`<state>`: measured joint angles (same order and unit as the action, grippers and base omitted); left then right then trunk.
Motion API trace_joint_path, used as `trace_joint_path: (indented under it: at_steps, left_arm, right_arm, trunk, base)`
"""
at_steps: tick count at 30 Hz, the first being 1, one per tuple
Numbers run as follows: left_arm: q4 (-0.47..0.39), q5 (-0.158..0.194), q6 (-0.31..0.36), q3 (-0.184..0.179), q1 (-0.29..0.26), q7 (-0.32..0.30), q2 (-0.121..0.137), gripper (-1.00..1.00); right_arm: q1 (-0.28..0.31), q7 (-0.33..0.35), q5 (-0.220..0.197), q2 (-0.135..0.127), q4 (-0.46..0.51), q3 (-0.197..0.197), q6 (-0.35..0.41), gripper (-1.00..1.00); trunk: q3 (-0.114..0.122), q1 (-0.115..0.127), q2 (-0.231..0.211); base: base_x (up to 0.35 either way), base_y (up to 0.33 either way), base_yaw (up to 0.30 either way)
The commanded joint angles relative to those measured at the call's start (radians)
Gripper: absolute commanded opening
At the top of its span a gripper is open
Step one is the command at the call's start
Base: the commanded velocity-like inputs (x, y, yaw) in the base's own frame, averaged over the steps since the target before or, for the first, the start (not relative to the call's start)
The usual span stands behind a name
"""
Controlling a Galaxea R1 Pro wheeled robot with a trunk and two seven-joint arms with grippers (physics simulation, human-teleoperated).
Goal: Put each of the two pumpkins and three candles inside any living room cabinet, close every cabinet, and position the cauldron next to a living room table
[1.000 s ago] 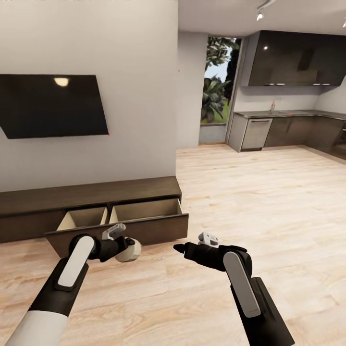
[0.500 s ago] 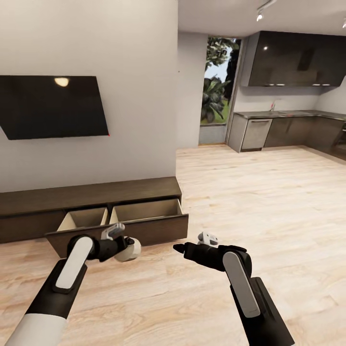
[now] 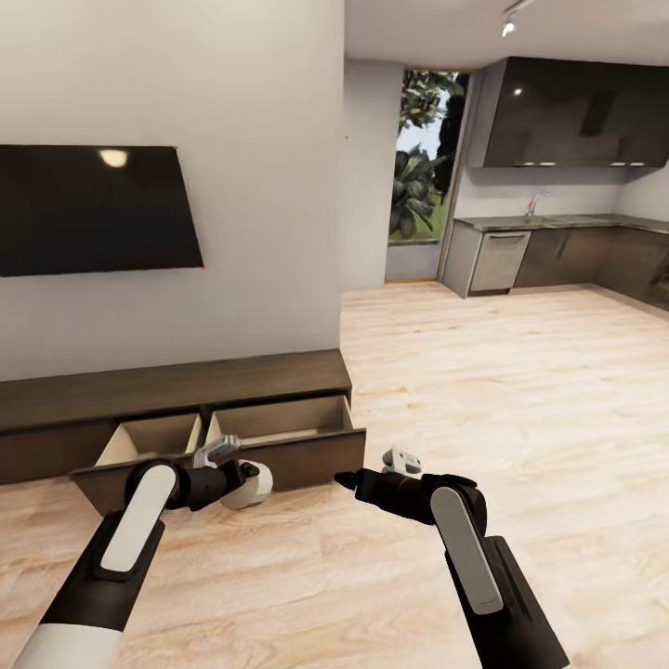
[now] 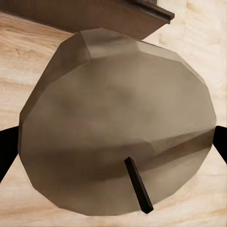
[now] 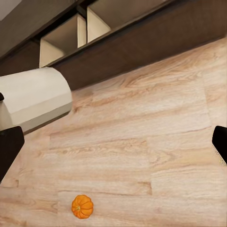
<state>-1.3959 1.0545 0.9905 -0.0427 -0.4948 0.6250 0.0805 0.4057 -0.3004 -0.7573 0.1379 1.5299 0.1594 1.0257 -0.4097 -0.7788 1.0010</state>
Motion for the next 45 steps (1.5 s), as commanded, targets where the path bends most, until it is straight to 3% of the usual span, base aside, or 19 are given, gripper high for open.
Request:
trace_joint_path:
  at_steps: [1,8,20,45]
  left_arm:
    - [-0.001,0.010,0.000,-0.002,-0.001,0.012,0.001,-1.00]
    - [-0.001,0.010,0.000,-0.002,0.000,0.012,0.000,-1.00]
    - [0.000,0.010,-0.001,-0.003,-0.001,0.012,-0.001,-1.00]
    - [0.000,0.012,-0.001,-0.002,-0.001,0.012,-0.001,-1.00]
  right_arm:
    - [0.001,-0.010,-0.010,0.000,0.001,0.000,0.002,1.00]
    - [0.001,-0.011,-0.010,0.001,0.003,0.000,0.002,1.00]
    - [0.001,-0.012,-0.010,0.000,0.000,0.000,0.002,1.00]
    - [0.001,-0.009,-0.010,0.000,0.004,0.000,0.002,1.00]
  trunk:
    - [-0.001,-0.001,0.001]
    - [0.000,-0.001,0.001]
    - [0.000,-0.001,0.001]
    - [0.000,-0.001,0.001]
  base:
    - [0.344,-0.066,0.000]
    - [0.345,-0.085,0.047]
    - [0.345,-0.082,0.248]
    - [0.345,-0.027,0.075]
